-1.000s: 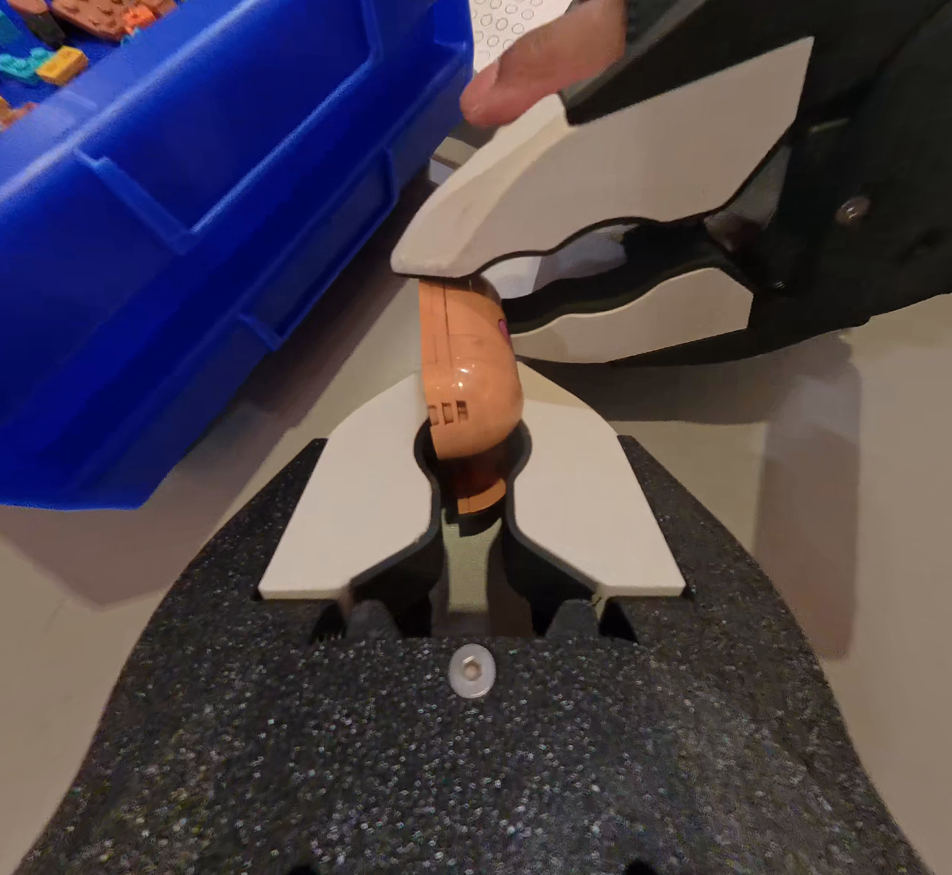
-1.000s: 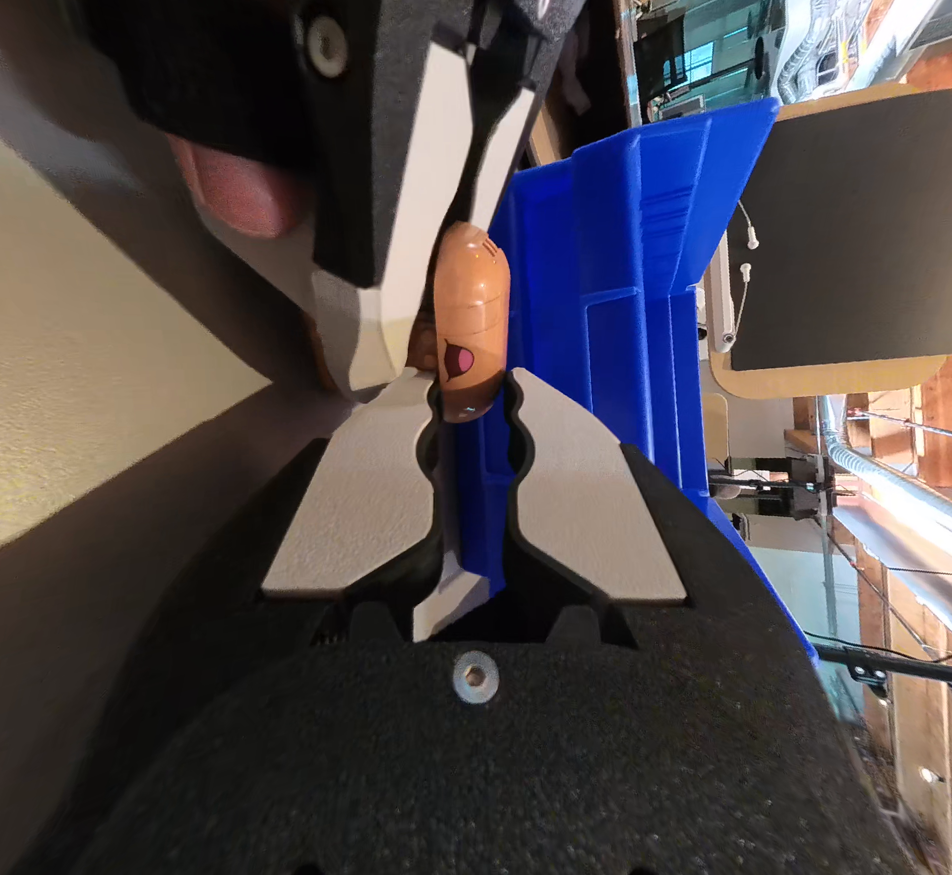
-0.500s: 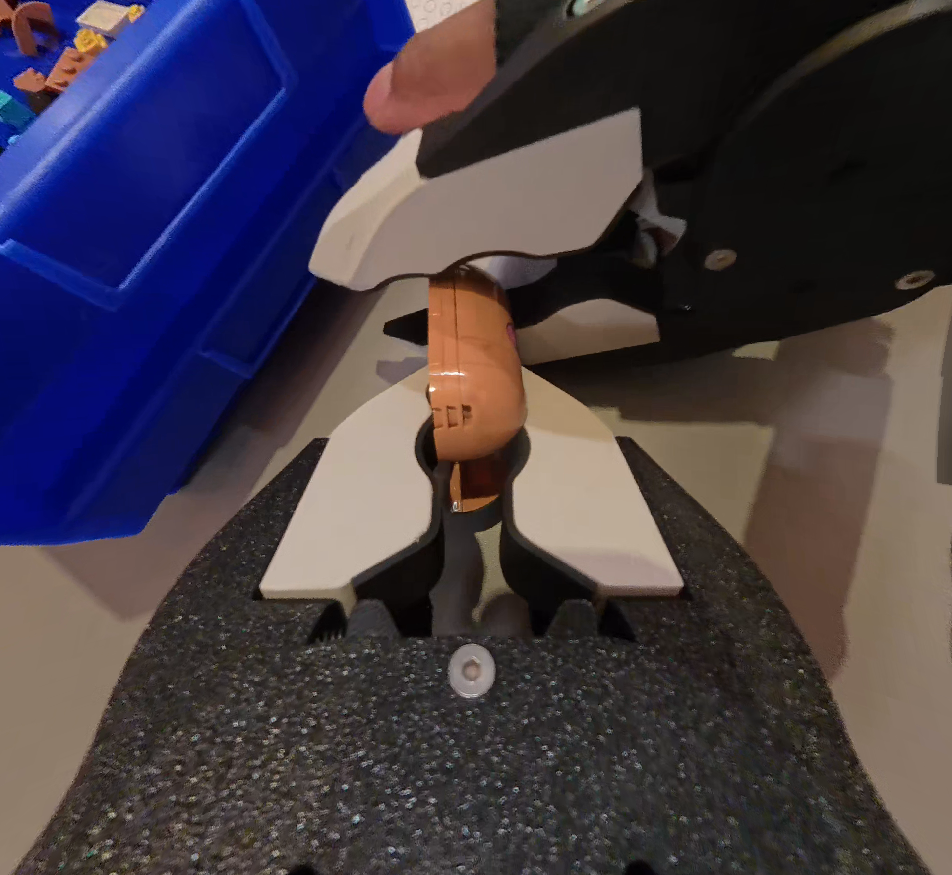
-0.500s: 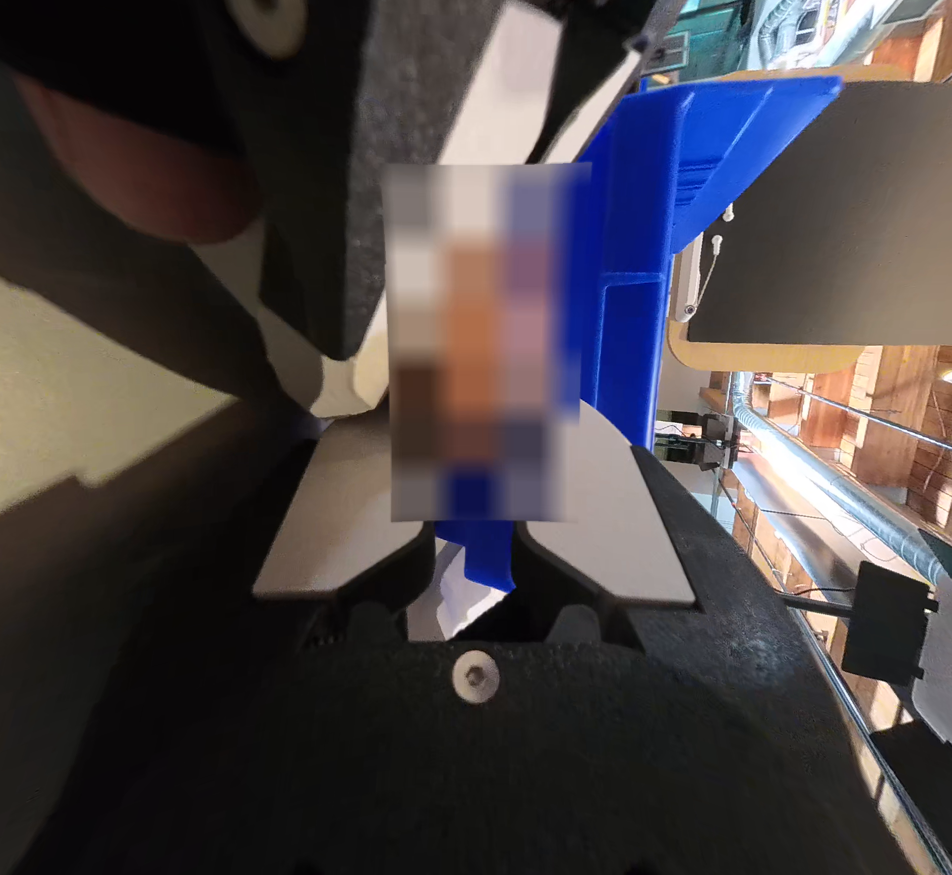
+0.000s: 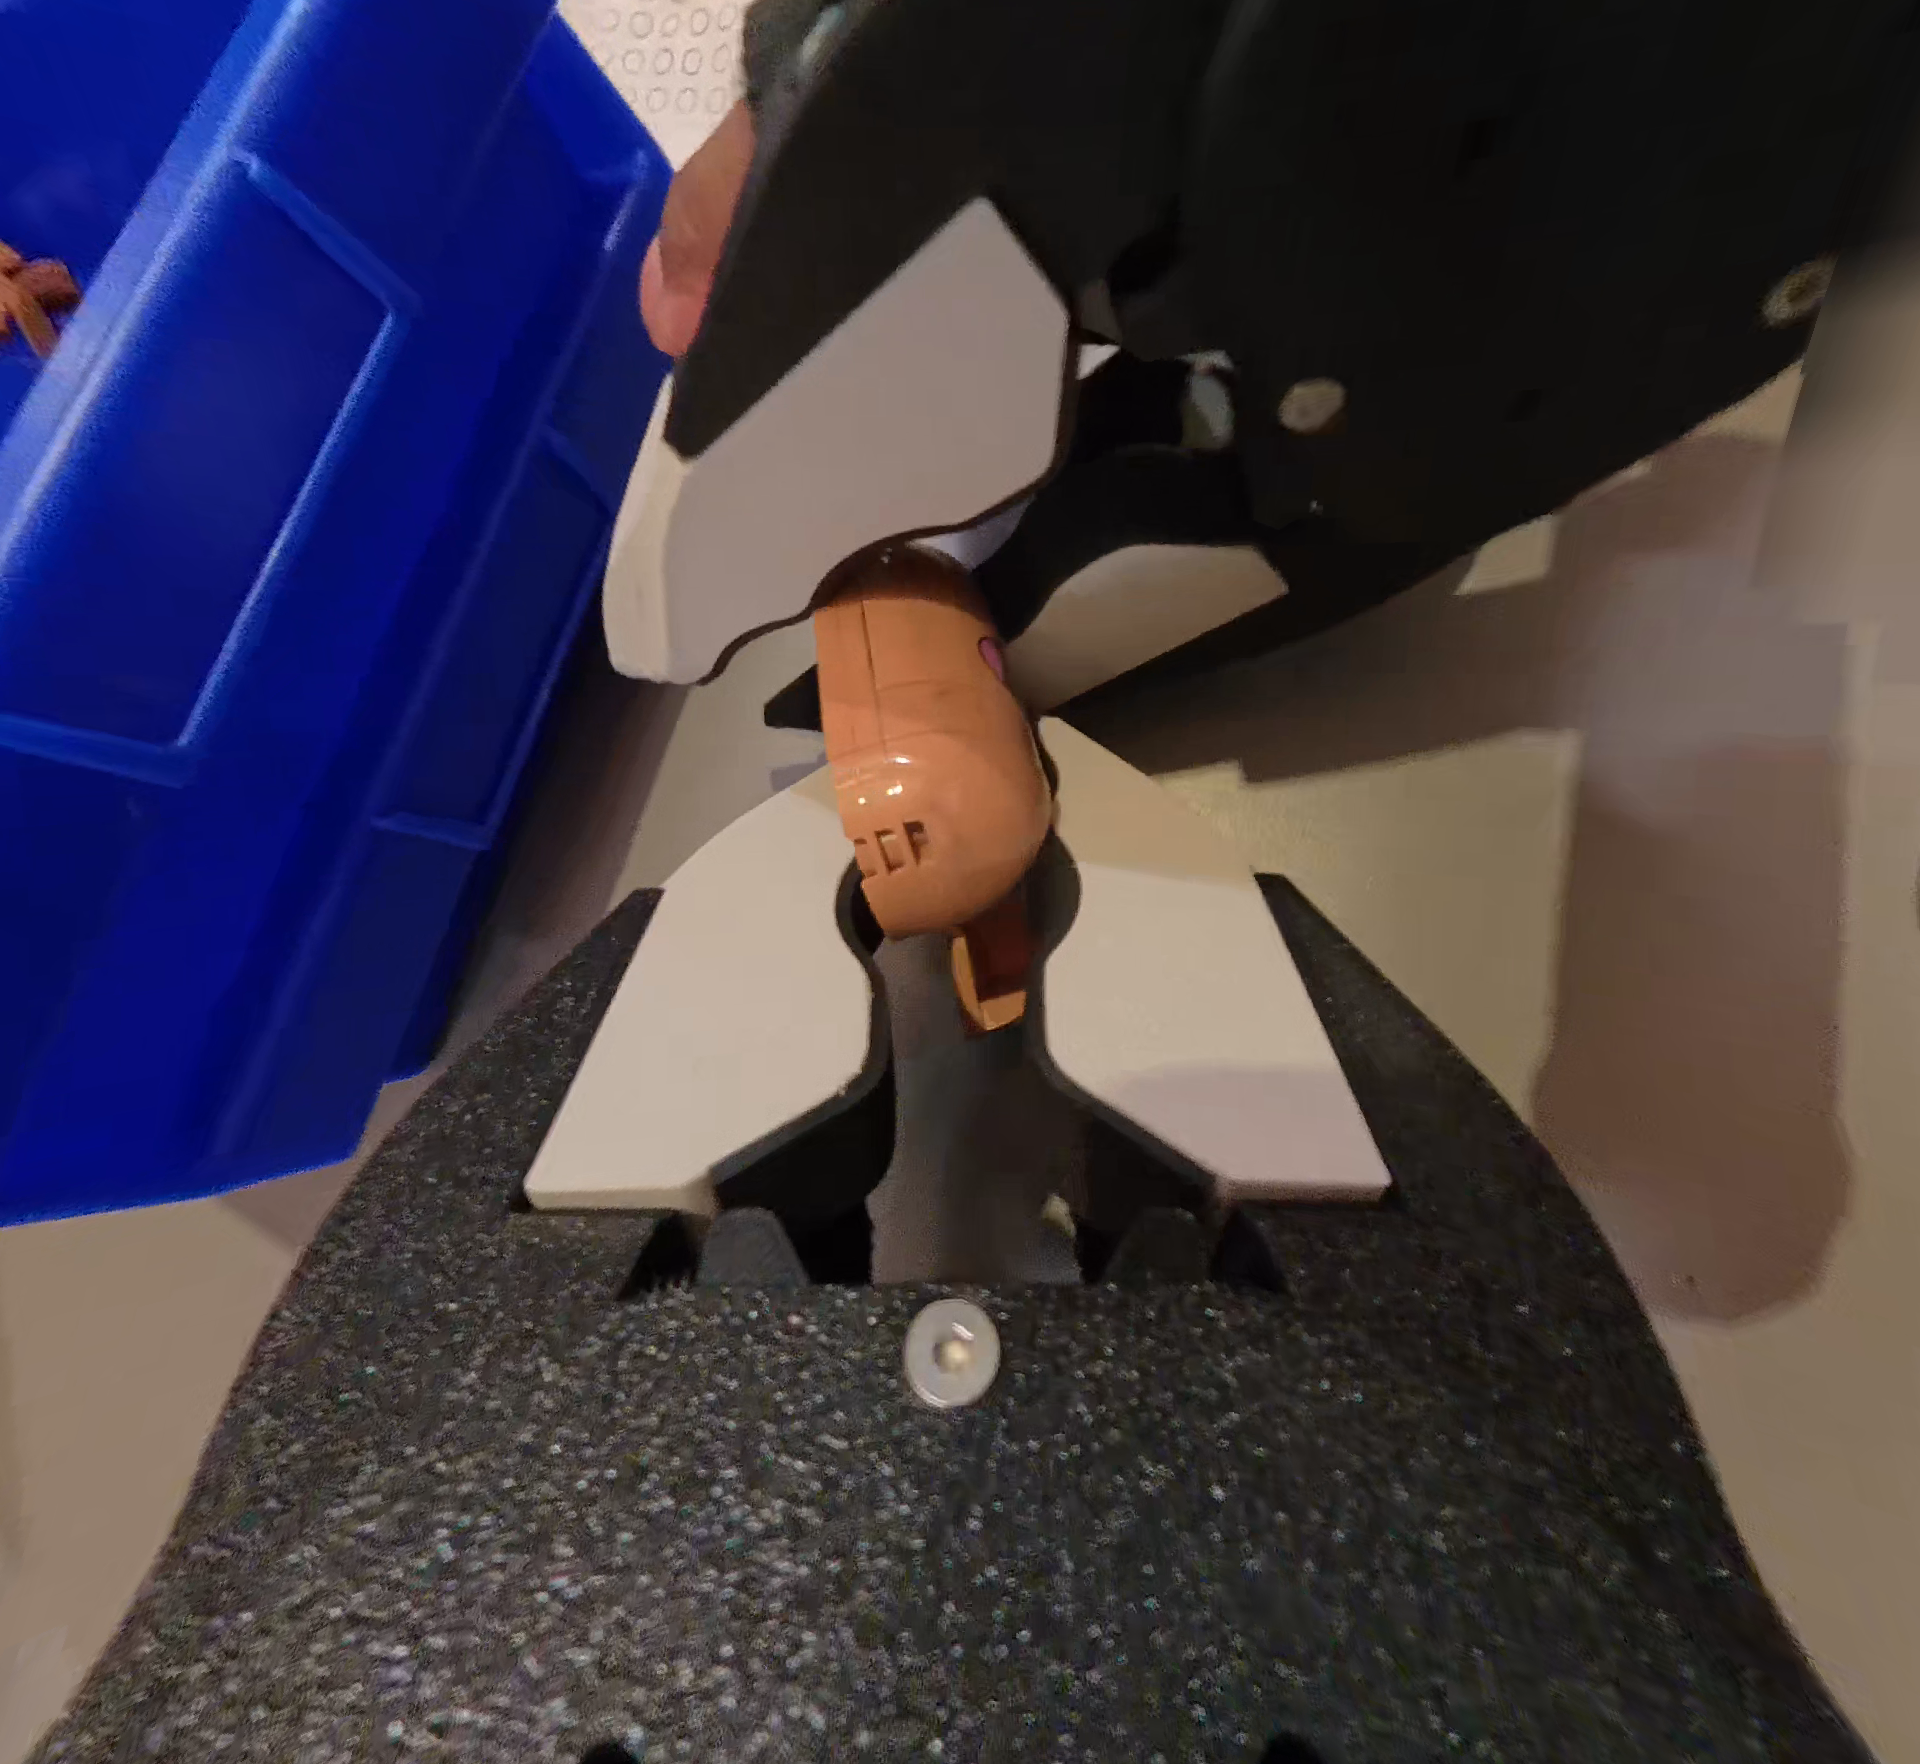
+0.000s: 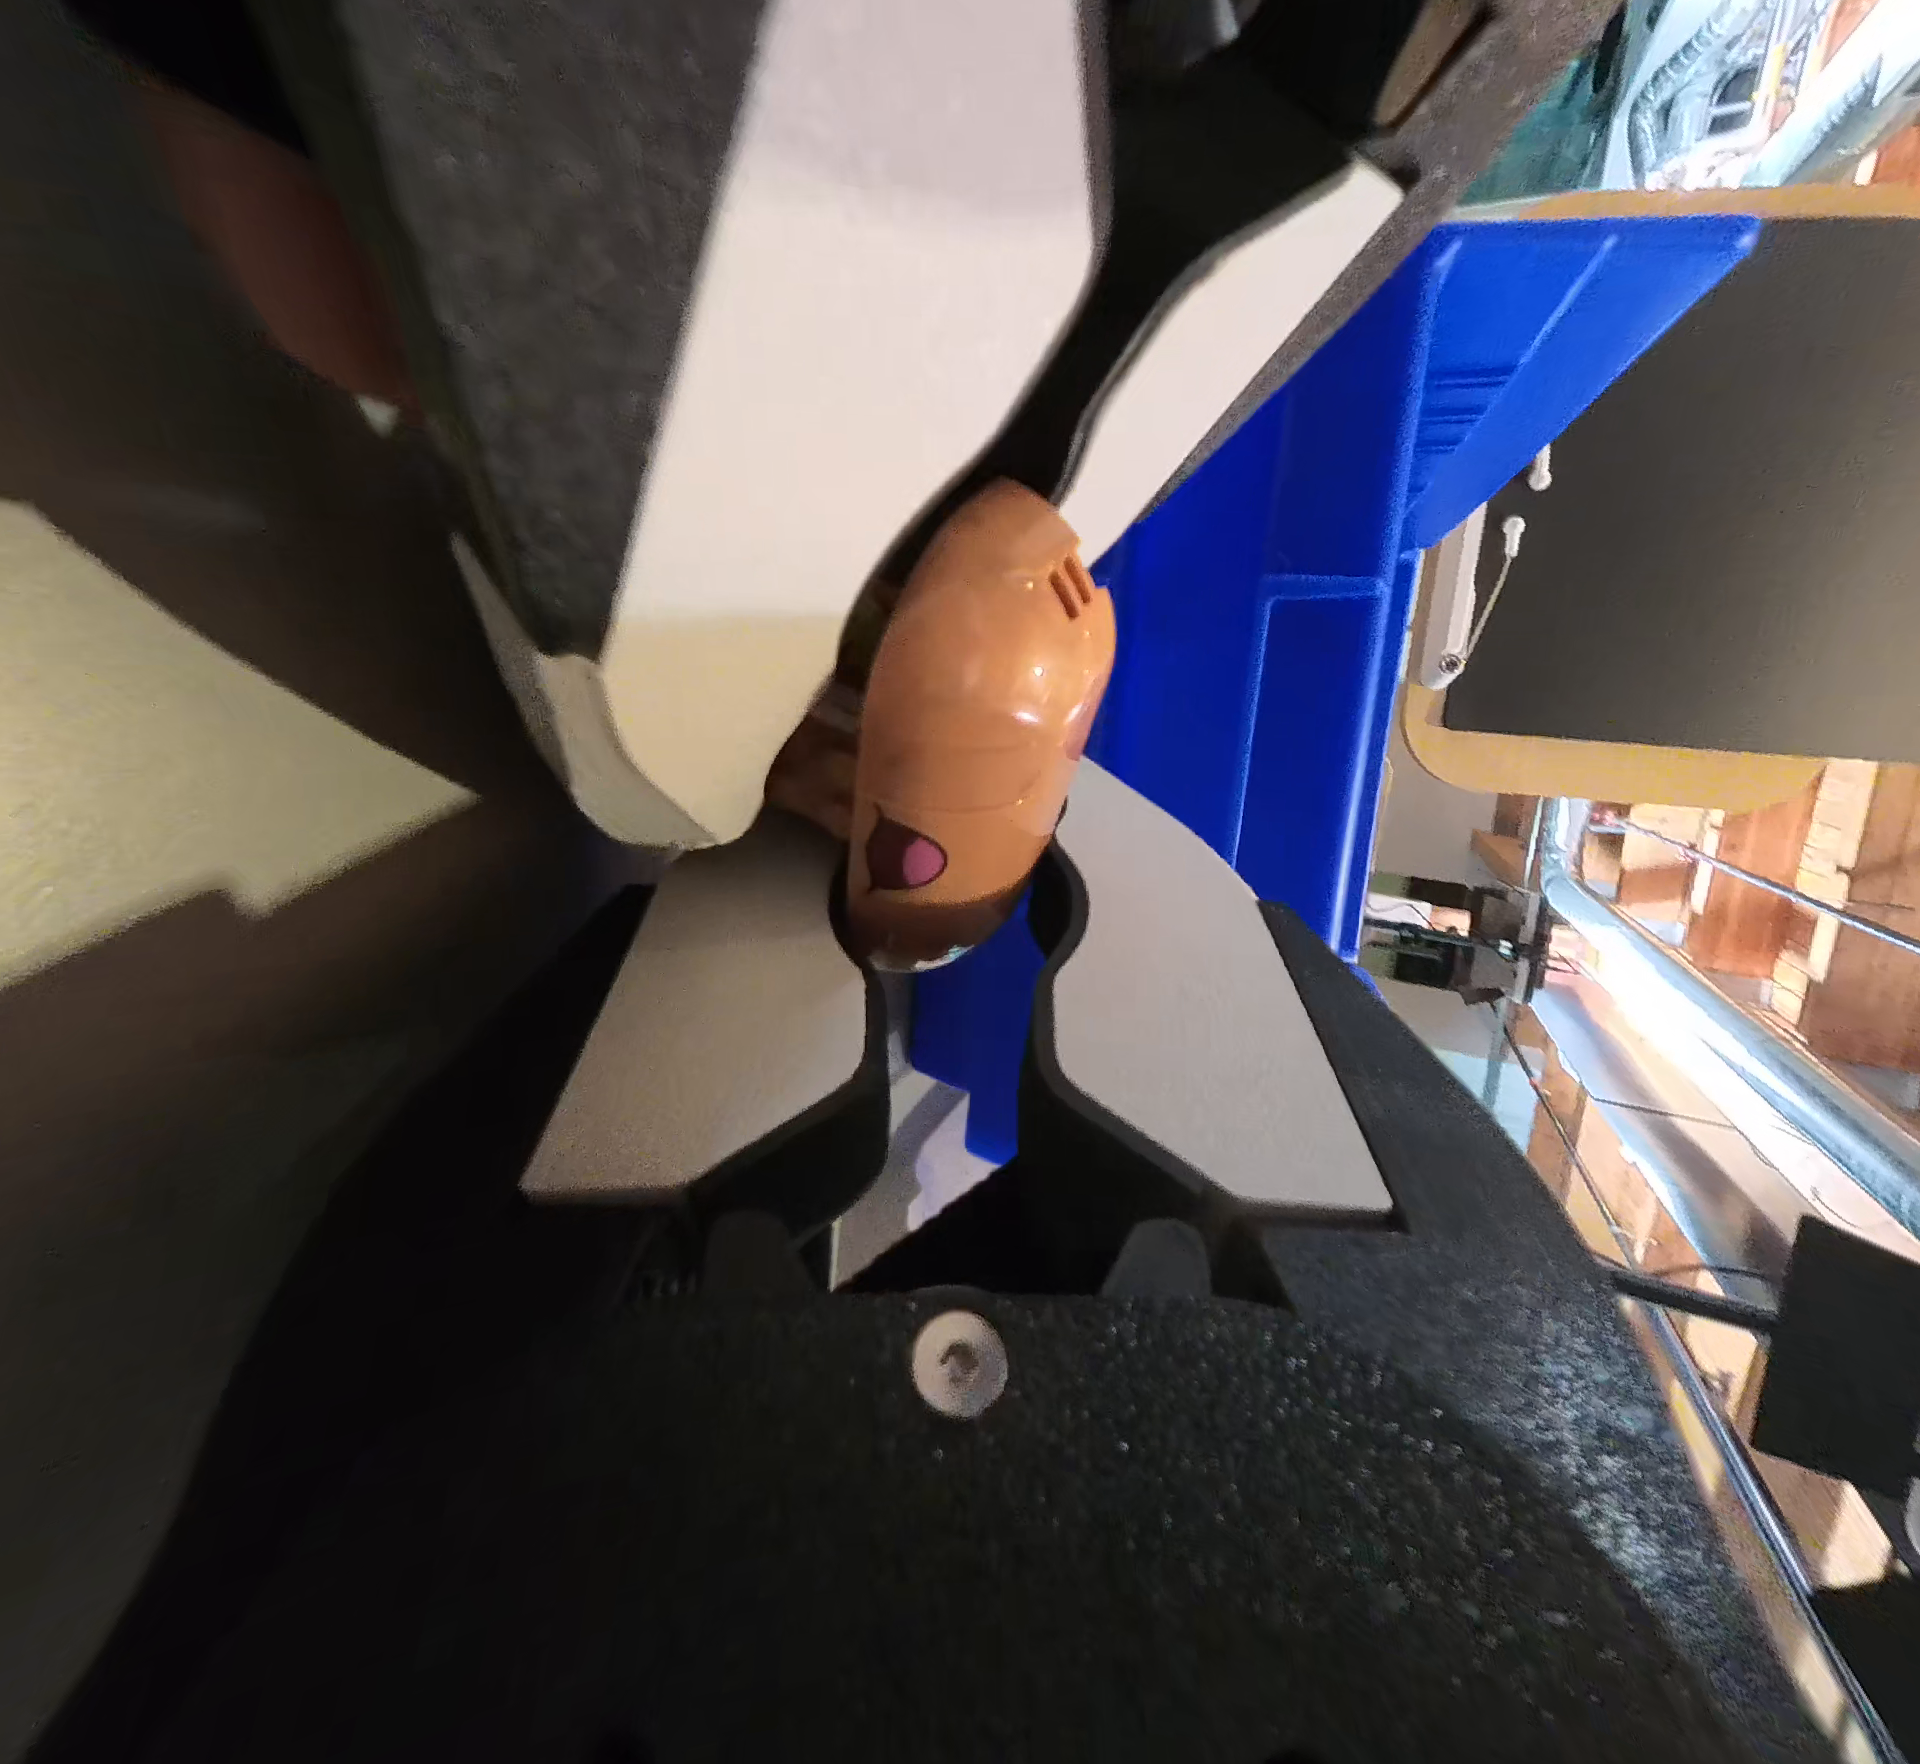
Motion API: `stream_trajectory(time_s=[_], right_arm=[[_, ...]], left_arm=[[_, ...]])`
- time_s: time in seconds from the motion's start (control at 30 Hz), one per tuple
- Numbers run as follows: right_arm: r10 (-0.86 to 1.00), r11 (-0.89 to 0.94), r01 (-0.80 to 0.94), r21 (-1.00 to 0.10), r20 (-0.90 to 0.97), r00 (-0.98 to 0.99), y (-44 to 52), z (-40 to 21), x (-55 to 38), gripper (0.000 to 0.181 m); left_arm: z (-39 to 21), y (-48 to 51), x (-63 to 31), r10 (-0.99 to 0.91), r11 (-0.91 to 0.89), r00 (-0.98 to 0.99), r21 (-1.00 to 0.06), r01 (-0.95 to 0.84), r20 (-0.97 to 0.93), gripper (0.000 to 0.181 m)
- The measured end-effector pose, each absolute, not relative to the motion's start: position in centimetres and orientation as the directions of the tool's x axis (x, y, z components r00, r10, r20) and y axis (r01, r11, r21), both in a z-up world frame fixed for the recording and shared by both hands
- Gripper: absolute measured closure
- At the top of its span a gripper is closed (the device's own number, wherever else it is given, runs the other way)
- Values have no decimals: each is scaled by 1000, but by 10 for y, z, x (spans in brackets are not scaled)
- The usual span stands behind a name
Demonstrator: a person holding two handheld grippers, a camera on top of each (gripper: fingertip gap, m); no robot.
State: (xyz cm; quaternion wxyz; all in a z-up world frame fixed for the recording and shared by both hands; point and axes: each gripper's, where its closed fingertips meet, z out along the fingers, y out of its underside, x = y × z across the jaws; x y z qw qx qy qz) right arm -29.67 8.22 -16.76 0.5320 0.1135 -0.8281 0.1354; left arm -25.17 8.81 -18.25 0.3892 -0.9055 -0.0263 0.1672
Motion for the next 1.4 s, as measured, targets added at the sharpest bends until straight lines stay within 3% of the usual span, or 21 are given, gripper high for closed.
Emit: stream_trajectory(time_s=[0.27,0.37,0.47,0.8,0.93,1.1,1.2,1.3,1.4], right_arm=[[-78,910,-393,-128,881,-467,80,-171,-288,161],[-132,902,-413,-124,832,-538,81,-181,-280,163],[-138,904,-416,-99,854,-502,78,-181,-273,163],[29,866,-397,-304,822,-568,72,-174,-284,162],[69,845,-377,-378,777,-625,76,-174,-285,163],[88,771,-346,-534,628,-773,72,-179,-271,164],[109,728,-313,-610,553,-826,70,-175,-267,164],[123,699,-279,-659,495,-860,70,-173,-265,164],[124,689,-259,-677,462,-878,71,-175,-265,164]], left_arm=[[-182,84,-248,87,-743,911,-636,-210,-402,157],[-184,67,-270,18,-819,772,-452,-353,-635,159],[-186,66,-265,20,-826,767,-443,-348,-641,160],[-183,66,-253,109,-709,984,-705,-25,-144,161],[-181,61,-251,147,-662,984,-730,173,101,161],[-181,53,-246,155,-616,903,-675,406,401,160],[-184,48,-252,192,-617,892,-657,434,409,146],[-187,43,-261,236,-644,919,-657,392,316,122],[-186,41,-270,258,-662,948,-681,313,185,113]])
